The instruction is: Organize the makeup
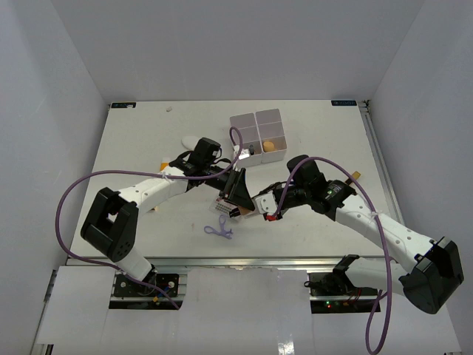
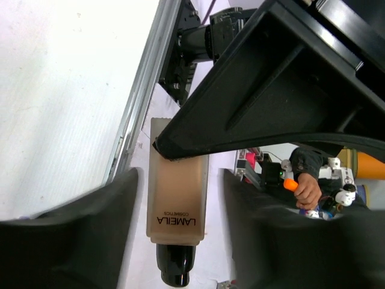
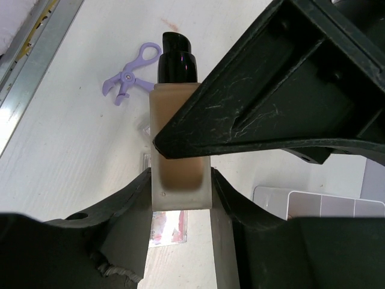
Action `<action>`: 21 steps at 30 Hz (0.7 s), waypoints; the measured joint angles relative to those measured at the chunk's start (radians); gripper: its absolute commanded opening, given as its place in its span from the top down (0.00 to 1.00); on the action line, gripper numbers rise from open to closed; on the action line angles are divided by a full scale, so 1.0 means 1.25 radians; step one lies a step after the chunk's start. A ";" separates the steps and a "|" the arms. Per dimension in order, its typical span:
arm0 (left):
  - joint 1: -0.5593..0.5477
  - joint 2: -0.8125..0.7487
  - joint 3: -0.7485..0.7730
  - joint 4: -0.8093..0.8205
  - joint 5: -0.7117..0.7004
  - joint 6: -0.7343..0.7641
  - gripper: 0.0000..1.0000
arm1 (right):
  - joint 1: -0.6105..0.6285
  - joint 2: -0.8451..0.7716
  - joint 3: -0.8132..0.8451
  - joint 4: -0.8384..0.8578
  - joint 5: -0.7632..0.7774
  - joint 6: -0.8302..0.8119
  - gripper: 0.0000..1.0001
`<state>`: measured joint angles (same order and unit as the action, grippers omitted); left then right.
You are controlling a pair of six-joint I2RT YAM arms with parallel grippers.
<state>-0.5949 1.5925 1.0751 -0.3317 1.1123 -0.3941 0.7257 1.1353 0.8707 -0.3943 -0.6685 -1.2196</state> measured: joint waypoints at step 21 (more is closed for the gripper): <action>0.009 -0.418 -0.152 0.163 -0.463 0.008 0.09 | -0.152 -0.055 -0.060 0.050 -0.096 0.234 0.92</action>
<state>-0.5836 1.0697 0.8851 -0.1275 0.5332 -0.3845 0.5361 1.0670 0.7958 -0.3321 -0.7885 -0.9276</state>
